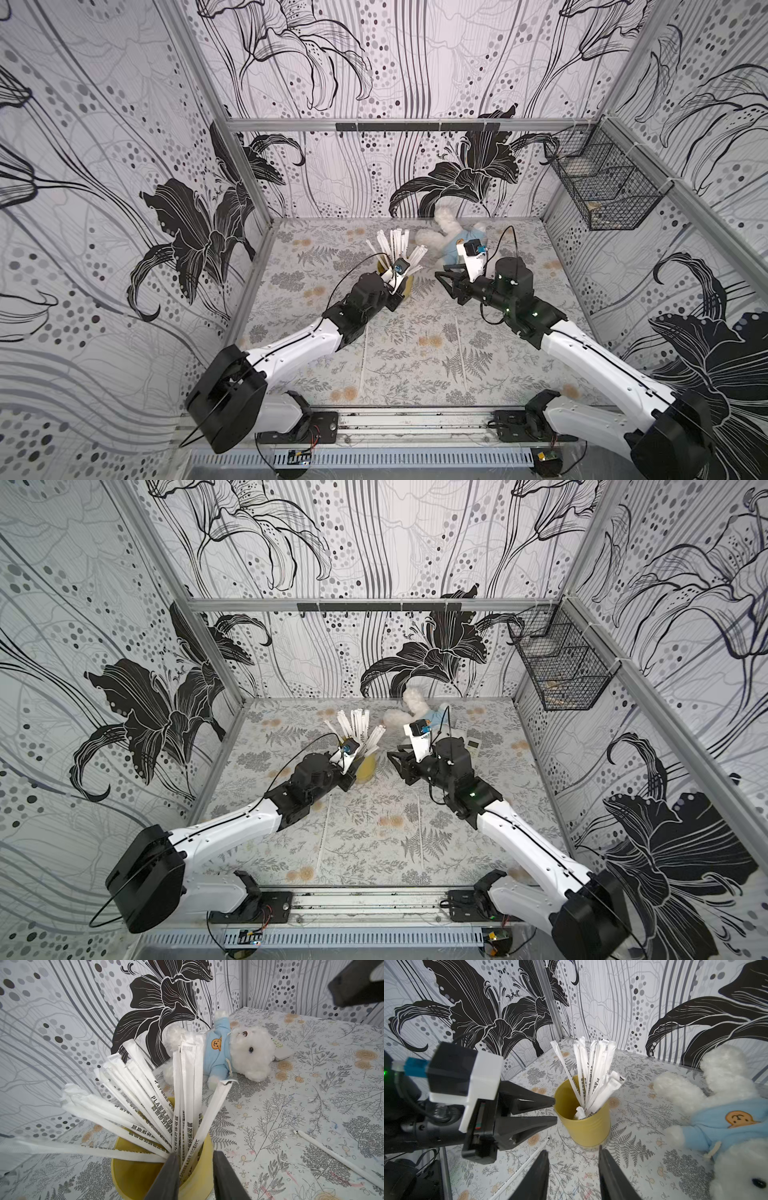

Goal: Take the straws out of the storage container
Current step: Pick up the straw from the container.

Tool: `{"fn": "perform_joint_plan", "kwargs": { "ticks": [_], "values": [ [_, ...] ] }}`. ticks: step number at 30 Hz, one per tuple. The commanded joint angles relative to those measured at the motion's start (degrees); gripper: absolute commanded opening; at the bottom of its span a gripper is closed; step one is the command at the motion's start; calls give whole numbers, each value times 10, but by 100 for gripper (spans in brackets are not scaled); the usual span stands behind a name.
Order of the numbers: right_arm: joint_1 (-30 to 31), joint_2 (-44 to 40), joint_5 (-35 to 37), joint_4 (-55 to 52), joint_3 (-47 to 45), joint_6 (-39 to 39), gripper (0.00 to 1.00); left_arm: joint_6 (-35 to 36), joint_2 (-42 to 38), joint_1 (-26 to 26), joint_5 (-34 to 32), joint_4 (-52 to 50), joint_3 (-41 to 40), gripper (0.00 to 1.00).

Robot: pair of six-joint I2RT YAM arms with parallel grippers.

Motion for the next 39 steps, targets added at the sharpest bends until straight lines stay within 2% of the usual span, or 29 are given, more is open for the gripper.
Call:
{"fn": "perform_joint_plan", "kwargs": {
  "ticks": [1, 7, 13, 25, 30, 31, 32, 33, 34, 39],
  "values": [
    [3, 9, -10, 13, 8, -6, 43, 39, 24, 6, 35, 42, 26, 32],
    [3, 9, 0, 13, 7, -14, 43, 56, 57, 10, 45, 61, 40, 33],
    [3, 17, 13, 11, 6, -22, 43, 67, 80, 12, 52, 57, 55, 28],
    [2, 17, 27, 14, 2, -29, 42, 87, 47, 12, 24, 82, 42, 6],
    [3, 18, 29, 14, 3, -29, 42, 98, 47, 12, 23, 81, 42, 4],
    [3, 17, 30, 14, 3, -29, 42, 102, 50, 12, 26, 72, 45, 6],
    [3, 15, 30, 13, 4, -29, 42, 106, 52, 12, 26, 62, 50, 14],
    [3, 15, 30, 14, 4, -30, 42, 108, 54, 12, 26, 56, 52, 27],
    [3, 14, 30, 14, 3, -30, 42, 111, 57, 12, 26, 54, 53, 33],
    [3, 11, 30, 12, 3, -32, 42, 117, 70, 12, 18, 60, 56, 37]
  ]
}}
